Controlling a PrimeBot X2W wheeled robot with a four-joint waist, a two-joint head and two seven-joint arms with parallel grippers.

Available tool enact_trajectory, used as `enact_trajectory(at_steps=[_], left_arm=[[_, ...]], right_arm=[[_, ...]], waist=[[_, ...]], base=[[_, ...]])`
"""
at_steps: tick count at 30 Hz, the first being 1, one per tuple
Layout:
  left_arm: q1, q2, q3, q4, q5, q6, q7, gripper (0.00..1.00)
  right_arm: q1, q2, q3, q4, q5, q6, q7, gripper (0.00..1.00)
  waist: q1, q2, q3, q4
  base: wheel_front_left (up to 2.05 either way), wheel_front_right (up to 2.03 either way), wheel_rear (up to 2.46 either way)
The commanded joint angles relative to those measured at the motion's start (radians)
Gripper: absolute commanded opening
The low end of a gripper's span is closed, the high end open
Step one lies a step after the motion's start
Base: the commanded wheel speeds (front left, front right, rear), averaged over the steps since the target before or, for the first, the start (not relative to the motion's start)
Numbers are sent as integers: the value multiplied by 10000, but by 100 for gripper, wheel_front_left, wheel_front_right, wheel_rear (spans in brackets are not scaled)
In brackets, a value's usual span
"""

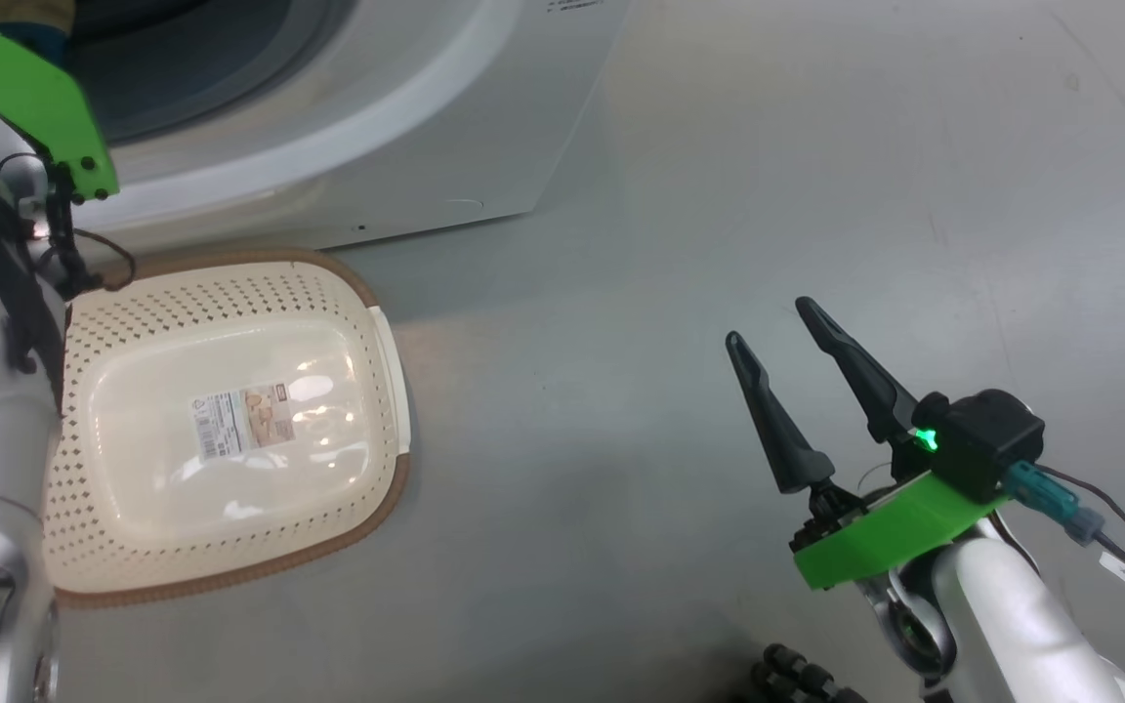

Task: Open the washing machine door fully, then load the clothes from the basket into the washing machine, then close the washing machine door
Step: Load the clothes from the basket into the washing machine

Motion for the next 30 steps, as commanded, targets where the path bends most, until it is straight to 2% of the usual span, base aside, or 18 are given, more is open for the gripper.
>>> enact_trajectory(at_steps=[1,13,30], left_arm=[[-431,470,45,-177,130,112,-1,100],[-1011,477,-352,764,280,240,-1,100],[-1624,789,-842,1431,436,250,255,100]], right_arm=[[59,-158,152,-257,42,-29,-65,100],[189,-221,309,-270,69,-29,-65,100],[322,-229,243,-331,113,-29,-65,100]], waist=[[0,0,-9,19],[0,0,-84,37],[0,0,173,-139]], base=[[0,0,0],[0,0,0],[0,0,0]])
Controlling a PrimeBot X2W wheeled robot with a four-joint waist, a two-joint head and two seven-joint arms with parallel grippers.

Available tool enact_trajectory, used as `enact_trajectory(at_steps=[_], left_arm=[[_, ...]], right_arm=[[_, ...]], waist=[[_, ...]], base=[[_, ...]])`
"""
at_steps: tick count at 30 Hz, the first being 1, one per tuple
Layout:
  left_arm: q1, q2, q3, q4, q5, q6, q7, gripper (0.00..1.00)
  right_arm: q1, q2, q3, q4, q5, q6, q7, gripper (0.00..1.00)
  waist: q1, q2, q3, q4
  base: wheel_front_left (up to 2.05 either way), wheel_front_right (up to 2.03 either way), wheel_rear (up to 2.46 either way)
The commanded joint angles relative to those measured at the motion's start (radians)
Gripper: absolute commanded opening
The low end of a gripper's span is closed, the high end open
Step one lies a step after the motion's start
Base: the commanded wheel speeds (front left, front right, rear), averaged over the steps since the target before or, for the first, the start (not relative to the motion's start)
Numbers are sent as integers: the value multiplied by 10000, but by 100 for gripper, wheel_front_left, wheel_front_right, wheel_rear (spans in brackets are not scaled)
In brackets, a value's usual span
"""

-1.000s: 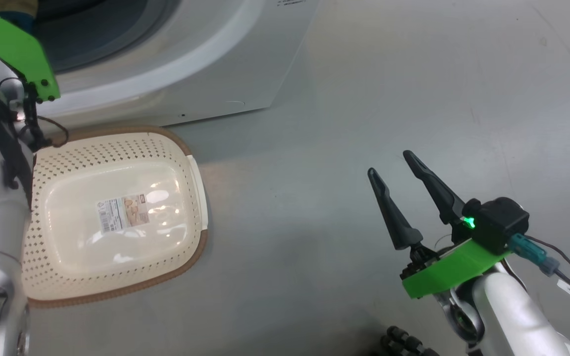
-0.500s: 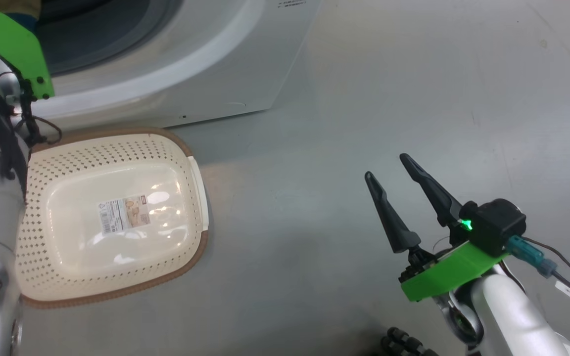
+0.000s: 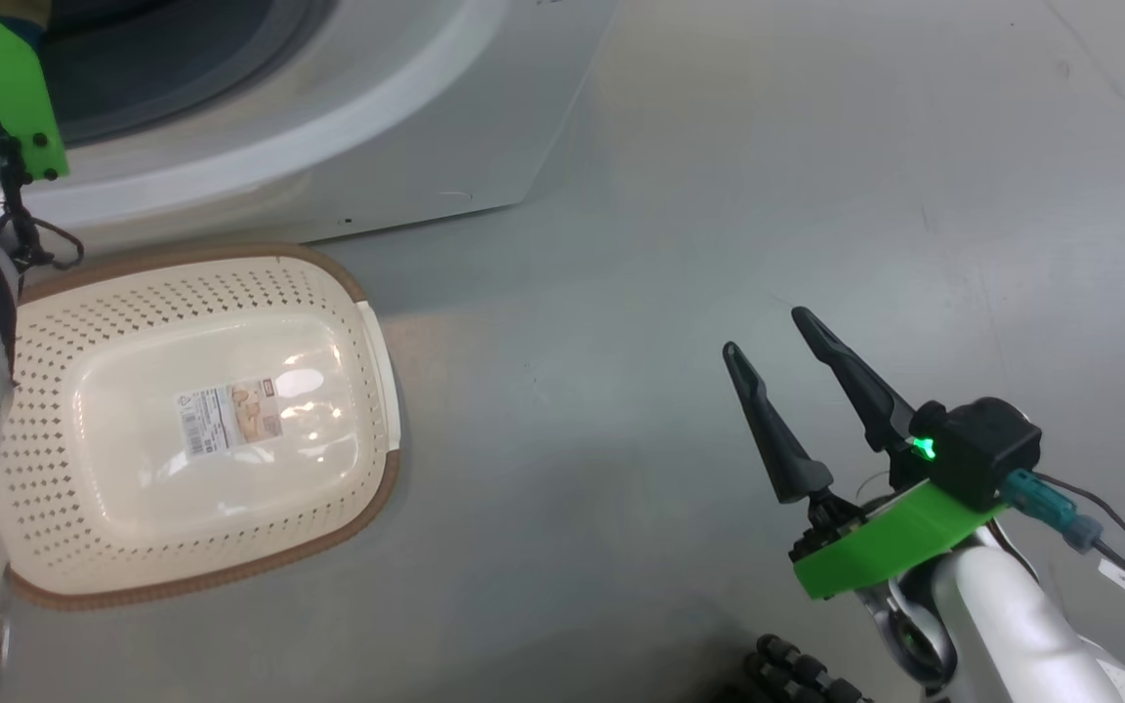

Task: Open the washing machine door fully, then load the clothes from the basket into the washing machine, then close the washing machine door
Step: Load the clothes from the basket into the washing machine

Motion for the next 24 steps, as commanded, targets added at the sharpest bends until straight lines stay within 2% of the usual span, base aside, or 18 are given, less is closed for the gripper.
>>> enact_trajectory(at_steps=[1,10,13,14,15,16,17,18,19,24], left_arm=[[-417,470,8,-227,97,63,15,100],[-560,541,-149,-94,39,55,68,100],[-596,544,-199,-61,13,43,71,84],[-599,535,-218,-52,4,37,67,71],[-606,526,-234,-44,-7,31,57,51],[-613,515,-250,-38,-19,19,44,42],[-614,522,-257,-28,-42,-13,33,29],[-620,549,-265,-17,-61,-52,18,11],[-621,550,-281,-7,-73,-70,6,0],[-696,459,-311,-36,-173,-54,-180,0]], right_arm=[[204,-159,102,-319,41,-29,-65,100],[123,-145,118,-353,42,-29,-65,100],[107,-144,88,-369,45,-29,-65,100],[100,-143,80,-372,42,-29,-65,100],[94,-141,74,-378,41,-29,-65,100],[87,-140,65,-383,43,-29,-65,100],[79,-139,62,-386,45,-29,-65,100],[69,-136,53,-389,45,-29,-65,100],[59,-133,40,-389,42,-29,-65,100],[38,-137,41,-371,23,-29,-65,100]], waist=[[0,-1,58,2],[0,-1,250,-29],[0,-1,318,-50],[0,-1,339,-55],[0,-1,360,-58],[0,-1,381,-59],[0,-1,402,-64],[0,-1,421,-70],[0,-1,429,-70],[0,-1,419,-36]], base=[[0,0,0],[0,0,0],[0,0,0],[0,0,0],[0,0,0],[0,0,0],[0,0,0],[0,0,0],[0,0,0],[0,0,0]])
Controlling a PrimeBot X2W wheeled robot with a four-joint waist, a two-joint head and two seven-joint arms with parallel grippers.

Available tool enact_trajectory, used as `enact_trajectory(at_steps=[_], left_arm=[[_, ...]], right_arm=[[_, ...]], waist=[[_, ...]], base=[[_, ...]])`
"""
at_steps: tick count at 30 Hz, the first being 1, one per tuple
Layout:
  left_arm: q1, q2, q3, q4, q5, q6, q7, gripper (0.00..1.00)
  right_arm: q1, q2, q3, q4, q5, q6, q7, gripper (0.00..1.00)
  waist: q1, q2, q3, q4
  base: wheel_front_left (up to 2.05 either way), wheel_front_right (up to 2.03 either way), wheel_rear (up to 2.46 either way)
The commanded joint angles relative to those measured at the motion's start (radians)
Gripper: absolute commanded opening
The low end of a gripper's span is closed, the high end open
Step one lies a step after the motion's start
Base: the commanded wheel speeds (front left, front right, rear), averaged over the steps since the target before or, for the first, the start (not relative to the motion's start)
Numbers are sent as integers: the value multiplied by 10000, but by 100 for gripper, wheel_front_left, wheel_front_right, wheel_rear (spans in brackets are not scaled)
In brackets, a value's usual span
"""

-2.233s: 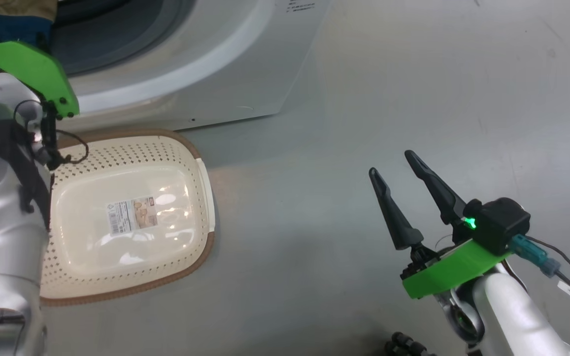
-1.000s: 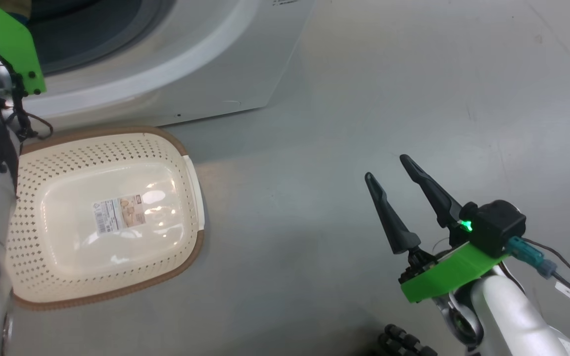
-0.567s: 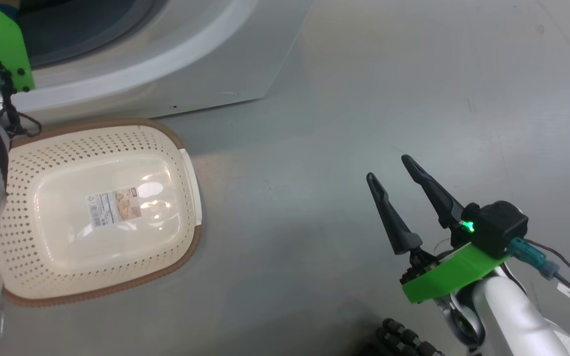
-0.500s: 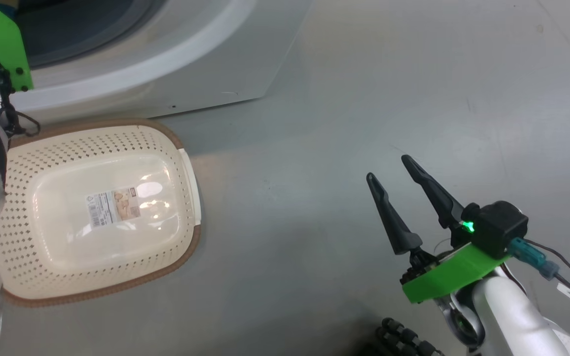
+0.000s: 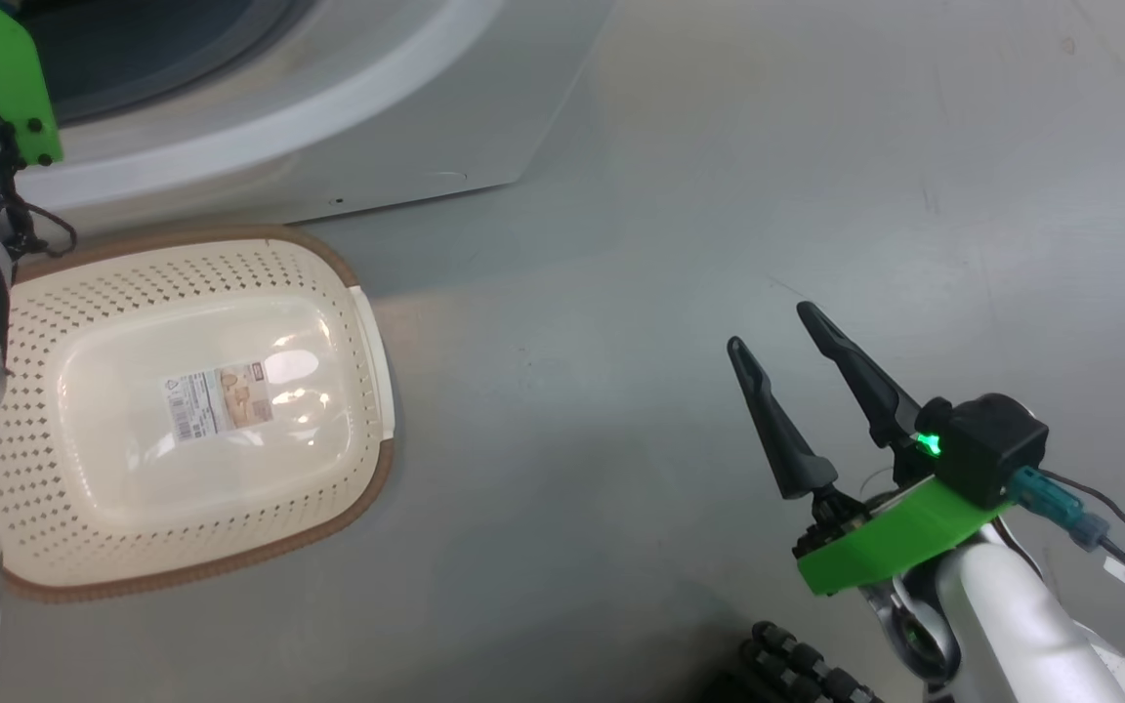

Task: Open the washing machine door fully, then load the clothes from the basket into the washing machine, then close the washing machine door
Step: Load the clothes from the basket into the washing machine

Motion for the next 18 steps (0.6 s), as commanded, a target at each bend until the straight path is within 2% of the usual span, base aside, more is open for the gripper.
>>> enact_trajectory(at_steps=[1,10,13,18], left_arm=[[-450,413,73,-252,-97,-8,-192,0],[-730,230,92,-422,-301,194,-1058,0],[-813,444,153,-416,-417,148,-1526,0],[-840,462,204,-419,-518,318,-1997,0]], right_arm=[[33,-137,167,-276,25,-29,-65,100],[53,-93,329,-197,69,-29,-65,100],[135,-98,378,-188,103,-29,-65,100],[281,-99,449,-175,114,-29,-65,100]], waist=[[0,0,5,12],[0,0,-83,-101],[0,0,-119,-285],[0,0,-102,-470]], base=[[0,0,0],[0,0,0],[0,0,0],[0,0,0]])
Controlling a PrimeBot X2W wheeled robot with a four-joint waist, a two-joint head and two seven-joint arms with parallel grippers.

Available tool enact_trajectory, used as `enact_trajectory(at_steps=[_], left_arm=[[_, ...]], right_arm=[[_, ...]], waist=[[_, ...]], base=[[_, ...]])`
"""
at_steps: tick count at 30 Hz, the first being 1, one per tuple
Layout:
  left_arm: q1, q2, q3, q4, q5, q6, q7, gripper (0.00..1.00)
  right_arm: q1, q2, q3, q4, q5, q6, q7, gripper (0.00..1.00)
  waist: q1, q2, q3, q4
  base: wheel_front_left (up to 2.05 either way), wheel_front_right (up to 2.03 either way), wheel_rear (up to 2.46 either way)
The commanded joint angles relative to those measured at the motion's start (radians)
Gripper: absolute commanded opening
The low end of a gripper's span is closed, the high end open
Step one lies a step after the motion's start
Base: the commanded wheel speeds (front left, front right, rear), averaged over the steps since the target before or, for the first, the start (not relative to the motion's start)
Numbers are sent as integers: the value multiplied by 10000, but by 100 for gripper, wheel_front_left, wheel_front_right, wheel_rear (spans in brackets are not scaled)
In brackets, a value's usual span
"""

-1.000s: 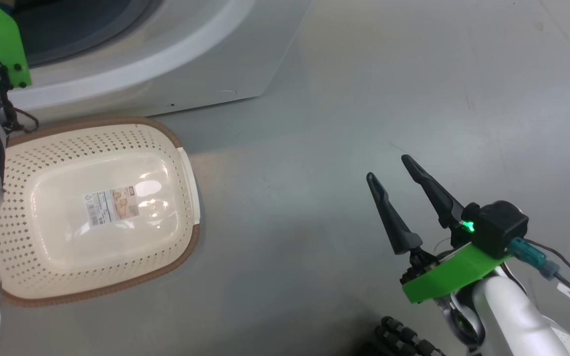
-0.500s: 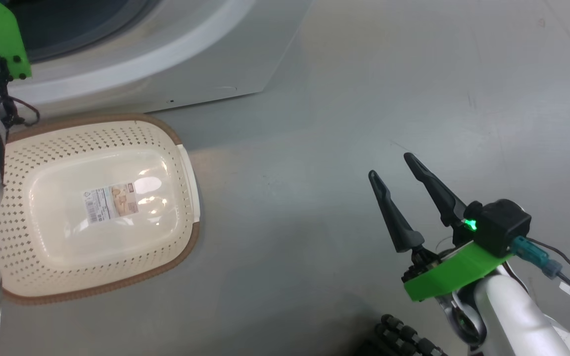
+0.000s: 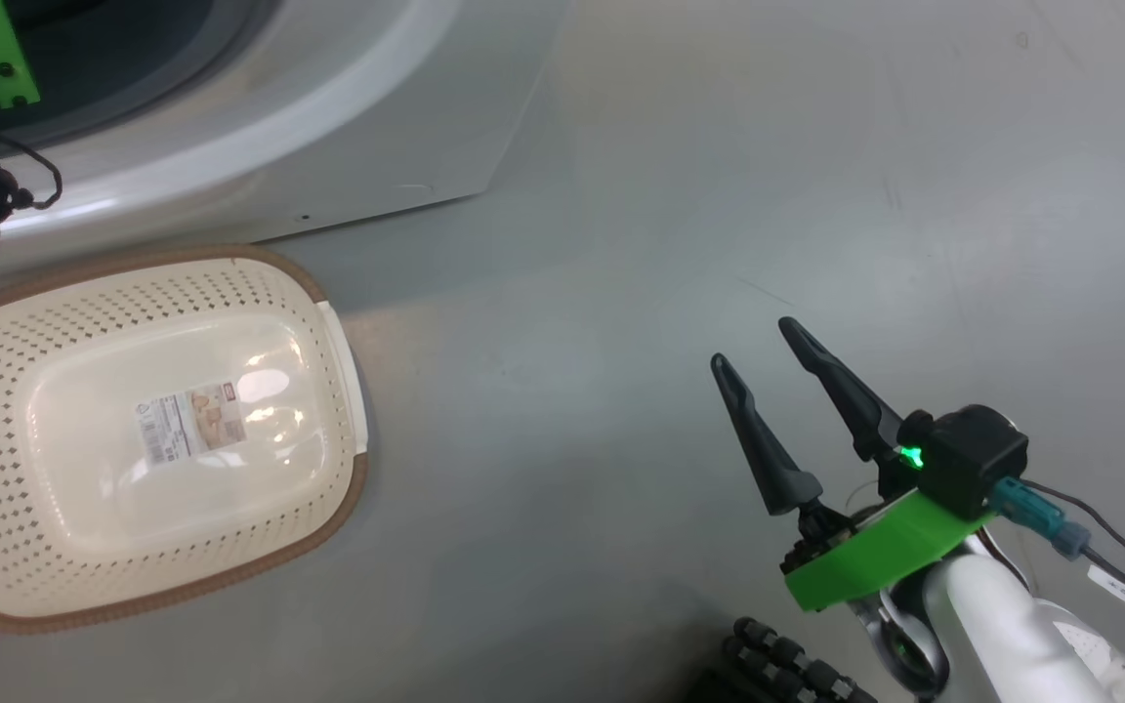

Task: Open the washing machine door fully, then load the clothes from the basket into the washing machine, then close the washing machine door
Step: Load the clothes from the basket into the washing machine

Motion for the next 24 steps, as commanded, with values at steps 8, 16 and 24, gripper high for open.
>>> enact_trajectory(at_steps=[8,16,24], left_arm=[[-1079,898,51,-428,-40,18,-878,0],[-1772,1180,-30,-603,-104,-287,-1709,0],[-2544,1521,-178,-1091,-20,-484,-2453,0]], right_arm=[[313,-73,226,-246,106,-29,-65,100],[374,-43,233,-270,123,-29,-65,100],[349,-5,356,-345,198,-29,-65,100]], waist=[[1,-1,458,-345],[1,-1,752,-531],[1,-1,1150,-794]], base=[[0,0,0],[0,0,0],[0,0,0]])
